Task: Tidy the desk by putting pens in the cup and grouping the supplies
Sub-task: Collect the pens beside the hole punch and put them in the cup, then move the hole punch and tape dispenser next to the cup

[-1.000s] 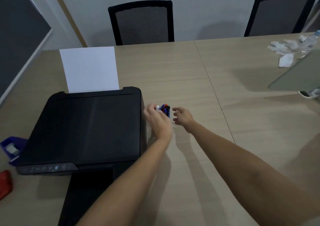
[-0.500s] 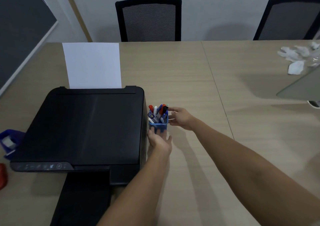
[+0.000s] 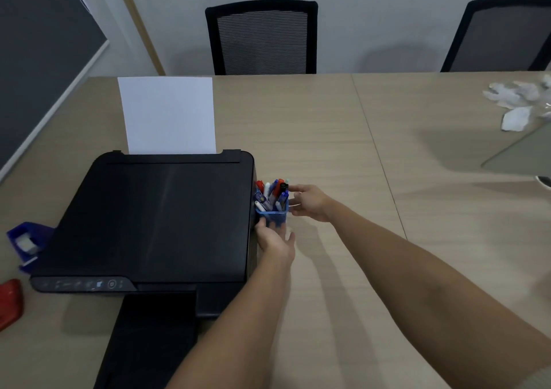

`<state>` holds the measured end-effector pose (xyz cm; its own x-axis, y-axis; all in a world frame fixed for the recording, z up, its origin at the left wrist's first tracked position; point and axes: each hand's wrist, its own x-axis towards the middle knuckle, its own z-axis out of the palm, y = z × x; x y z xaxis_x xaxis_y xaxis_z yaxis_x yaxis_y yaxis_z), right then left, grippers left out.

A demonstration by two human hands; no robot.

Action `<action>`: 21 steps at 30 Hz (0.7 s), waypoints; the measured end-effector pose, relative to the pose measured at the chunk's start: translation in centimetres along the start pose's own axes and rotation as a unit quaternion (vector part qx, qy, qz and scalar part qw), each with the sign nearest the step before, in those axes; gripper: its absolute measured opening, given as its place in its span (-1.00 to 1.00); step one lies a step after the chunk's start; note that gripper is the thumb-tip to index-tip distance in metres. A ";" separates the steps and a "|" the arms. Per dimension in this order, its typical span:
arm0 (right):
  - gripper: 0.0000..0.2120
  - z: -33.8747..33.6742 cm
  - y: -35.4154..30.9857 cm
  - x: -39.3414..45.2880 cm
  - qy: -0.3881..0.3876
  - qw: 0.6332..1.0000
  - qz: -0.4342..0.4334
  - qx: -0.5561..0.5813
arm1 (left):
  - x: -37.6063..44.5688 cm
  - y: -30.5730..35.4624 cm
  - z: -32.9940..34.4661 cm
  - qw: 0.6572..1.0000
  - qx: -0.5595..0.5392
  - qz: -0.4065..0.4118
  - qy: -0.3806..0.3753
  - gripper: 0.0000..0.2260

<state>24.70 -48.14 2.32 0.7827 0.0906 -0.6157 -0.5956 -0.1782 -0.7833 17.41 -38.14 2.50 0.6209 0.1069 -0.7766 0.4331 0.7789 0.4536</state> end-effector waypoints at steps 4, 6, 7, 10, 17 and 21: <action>-0.60 -0.8 -0.8 -2.1 0.054 0.998 -0.004 -0.009 | -2.7 1.0 1.1 0.998 0.048 -0.033 -0.002 -0.55; -0.61 -1.3 -1.6 -3.5 0.079 0.997 -0.018 -0.006 | -4.4 2.0 1.9 0.997 0.071 -0.035 -0.009 -0.59; -0.62 -1.5 -2.1 -4.2 0.092 0.995 -0.025 -0.005 | -4.9 2.7 2.4 0.996 0.079 -0.031 -0.022 -0.62; -0.63 -1.6 -4.0 -6.5 0.124 0.991 -0.051 -0.005 | -5.4 5.1 3.4 0.989 0.136 -0.015 -0.062 -0.65; -0.63 4.3 -10.1 -11.6 0.144 0.984 -0.105 -0.019 | -10.5 18.4 1.5 0.958 0.242 0.050 -0.148 -0.55; -0.62 11.3 -13.2 -13.0 0.138 0.980 -0.142 -0.019 | -11.7 27.0 -4.5 0.949 0.270 0.092 -0.138 -0.45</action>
<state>20.35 -35.95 19.66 0.9383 -0.1253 -0.3224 -0.3432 -0.2213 -0.9128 18.91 -15.58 21.89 0.8332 -0.0132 -0.5528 0.5265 0.3246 0.7858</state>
